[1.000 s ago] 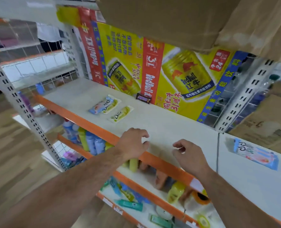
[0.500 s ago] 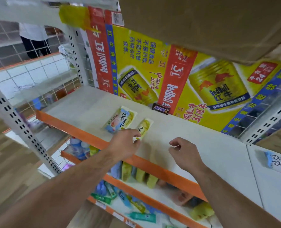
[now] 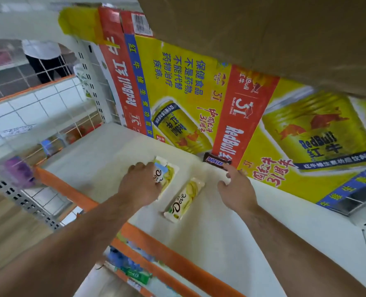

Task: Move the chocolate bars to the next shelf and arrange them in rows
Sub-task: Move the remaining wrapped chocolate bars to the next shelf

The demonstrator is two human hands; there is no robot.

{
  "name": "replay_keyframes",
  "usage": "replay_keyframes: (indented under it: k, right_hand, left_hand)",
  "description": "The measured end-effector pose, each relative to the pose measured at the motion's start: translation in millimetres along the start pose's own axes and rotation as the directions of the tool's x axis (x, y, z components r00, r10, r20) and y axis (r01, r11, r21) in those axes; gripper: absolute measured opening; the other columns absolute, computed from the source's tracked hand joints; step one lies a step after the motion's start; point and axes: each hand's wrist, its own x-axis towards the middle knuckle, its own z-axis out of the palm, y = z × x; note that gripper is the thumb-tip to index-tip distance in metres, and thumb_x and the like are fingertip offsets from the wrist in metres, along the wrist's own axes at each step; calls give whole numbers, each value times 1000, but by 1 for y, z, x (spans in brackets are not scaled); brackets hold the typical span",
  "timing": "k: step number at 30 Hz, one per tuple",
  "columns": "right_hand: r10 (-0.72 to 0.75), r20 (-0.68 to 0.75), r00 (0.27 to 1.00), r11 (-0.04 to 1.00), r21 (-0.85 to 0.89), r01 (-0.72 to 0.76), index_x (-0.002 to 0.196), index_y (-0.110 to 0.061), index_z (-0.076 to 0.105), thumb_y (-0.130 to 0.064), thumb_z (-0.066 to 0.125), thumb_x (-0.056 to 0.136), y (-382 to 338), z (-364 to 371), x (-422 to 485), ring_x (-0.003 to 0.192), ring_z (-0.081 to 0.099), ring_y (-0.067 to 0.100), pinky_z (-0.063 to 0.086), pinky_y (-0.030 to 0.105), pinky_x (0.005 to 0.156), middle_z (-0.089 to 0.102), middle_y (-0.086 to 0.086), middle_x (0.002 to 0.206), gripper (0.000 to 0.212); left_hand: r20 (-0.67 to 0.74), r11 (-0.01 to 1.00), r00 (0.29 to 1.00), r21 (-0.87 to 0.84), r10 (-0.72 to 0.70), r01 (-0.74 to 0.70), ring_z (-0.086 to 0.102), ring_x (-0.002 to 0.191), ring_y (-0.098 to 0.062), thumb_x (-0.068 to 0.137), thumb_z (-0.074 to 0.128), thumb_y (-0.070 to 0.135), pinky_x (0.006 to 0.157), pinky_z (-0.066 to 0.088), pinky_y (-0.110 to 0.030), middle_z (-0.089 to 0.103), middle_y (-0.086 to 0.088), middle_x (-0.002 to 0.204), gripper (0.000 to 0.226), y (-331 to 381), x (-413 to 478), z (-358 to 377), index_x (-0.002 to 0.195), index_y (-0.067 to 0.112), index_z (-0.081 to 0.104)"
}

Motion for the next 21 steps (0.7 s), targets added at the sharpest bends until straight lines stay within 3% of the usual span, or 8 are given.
replay_keyframes:
  k: [3,7,13,16,21]
  right_hand:
    - [-41,6,999,997,-58,41,147,-36,33,-27,56,91,2,3,20,117,53,21,52,40,89,50,-1,137,61]
    - [-71,-23,997,988,-138,67,141,-32,36,-26,55,90,0,10,35,109,55,27,51,39,81,55,3,129,55]
    - [-117,-116,986,961,-265,83,122,-21,51,-27,61,89,-4,18,38,99,59,32,51,38,75,49,7,119,35]
    - [-114,-98,989,944,-320,77,127,-22,51,-31,57,93,-3,21,37,100,59,30,51,37,77,48,4,123,36]
    - [-117,42,992,940,-317,124,140,-29,45,-35,50,95,-4,19,38,110,59,26,51,37,86,49,0,131,45]
  left_hand:
    - [84,998,994,-2,-69,69,54,104,-28,78,65,40,76,44,-33,56,-8,110,48,-1,18,0,115,16,48]
    - [162,994,982,-31,-94,101,60,83,-22,68,74,40,61,39,-27,64,-4,94,42,-4,37,-6,93,15,52]
    - [210,994,978,-109,-9,32,58,89,-22,72,74,28,64,37,-29,56,4,86,39,1,50,-11,92,19,42]
    - [190,977,981,-212,45,-4,60,86,-21,78,71,24,58,39,-29,60,4,86,26,3,52,-14,90,19,48]
    - [282,904,955,-425,89,41,57,73,-11,81,71,25,50,39,-23,62,8,86,21,2,53,-21,96,22,57]
